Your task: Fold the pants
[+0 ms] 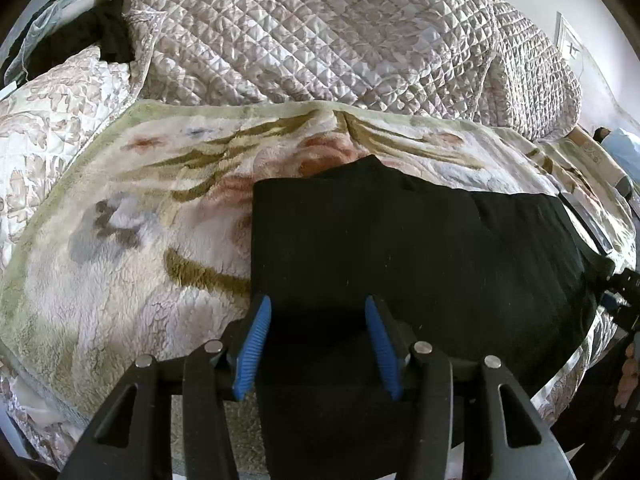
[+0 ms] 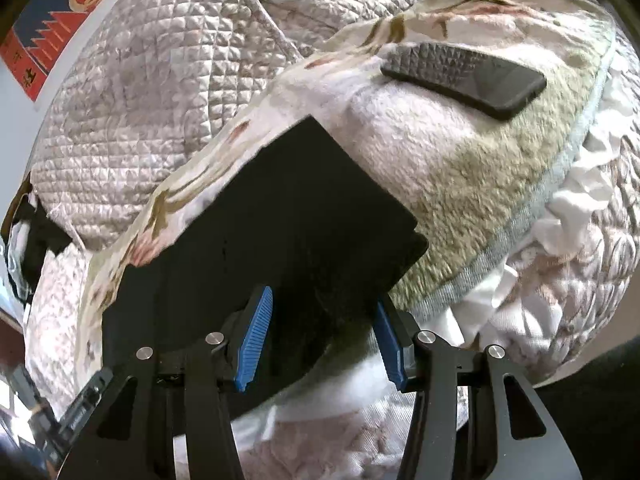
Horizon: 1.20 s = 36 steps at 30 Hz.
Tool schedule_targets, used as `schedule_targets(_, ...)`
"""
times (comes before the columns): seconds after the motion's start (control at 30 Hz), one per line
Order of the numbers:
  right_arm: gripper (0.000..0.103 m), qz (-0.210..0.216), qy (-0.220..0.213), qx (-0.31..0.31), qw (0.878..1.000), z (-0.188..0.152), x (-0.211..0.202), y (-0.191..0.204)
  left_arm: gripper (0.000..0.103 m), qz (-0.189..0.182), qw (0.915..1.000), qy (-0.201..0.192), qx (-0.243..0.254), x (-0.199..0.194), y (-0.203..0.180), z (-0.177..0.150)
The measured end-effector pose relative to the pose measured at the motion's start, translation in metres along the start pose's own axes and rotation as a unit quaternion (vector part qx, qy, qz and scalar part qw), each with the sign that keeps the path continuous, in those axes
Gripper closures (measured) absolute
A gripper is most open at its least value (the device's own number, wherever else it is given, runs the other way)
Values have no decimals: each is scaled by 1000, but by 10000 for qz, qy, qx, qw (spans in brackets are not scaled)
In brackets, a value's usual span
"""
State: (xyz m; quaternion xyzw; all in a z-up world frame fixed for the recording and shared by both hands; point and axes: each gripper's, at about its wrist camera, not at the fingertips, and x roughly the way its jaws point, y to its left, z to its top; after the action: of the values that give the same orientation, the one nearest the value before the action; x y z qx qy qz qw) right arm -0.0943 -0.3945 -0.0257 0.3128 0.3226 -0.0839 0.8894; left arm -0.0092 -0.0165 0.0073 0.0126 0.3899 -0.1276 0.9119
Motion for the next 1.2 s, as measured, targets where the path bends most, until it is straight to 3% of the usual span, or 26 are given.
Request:
schedule_targets(0.07,52,103,-176,-75,9998,3,-5,5,49,-7,10000,-2,0,0,0,0)
schedule_targets(0.17,53,64,-6,-57,10000,12,10,4,47,-10,10000,-15,-8,0,0,0)
schedule_targets(0.27,72,-28,73,-14,10000,20,26,1,47,-19,10000,-2,-4,0,1,0)
schedule_targets(0.33,76,-1,-12,-73,10000,23,21,6,47,-57,10000,-7,-58,0,1,0)
schedule_targets(0.6,81,778,-330,-1107,9903,35,-13,90,47,75,9977,-214,-646,-14,25,12)
schedule_targets(0.8,81,1482,-126,-2211,9638,11,-14,179,47,358,9942,-324,-958,-25,53,12)
schedule_targets(0.97,81,1971,490,-3248,9237,-51,16,235,47,510,9887,-414,-1350,-37,79,10)
schedule_targets(1.1,81,1818,1258,-3820,8973,-109,58,244,47,577,9846,-456,-1589,-41,96,5)
schedule_targets(1.2,81,1767,1066,-3989,8935,-117,56,245,47,585,9838,-407,-1648,-39,102,1)
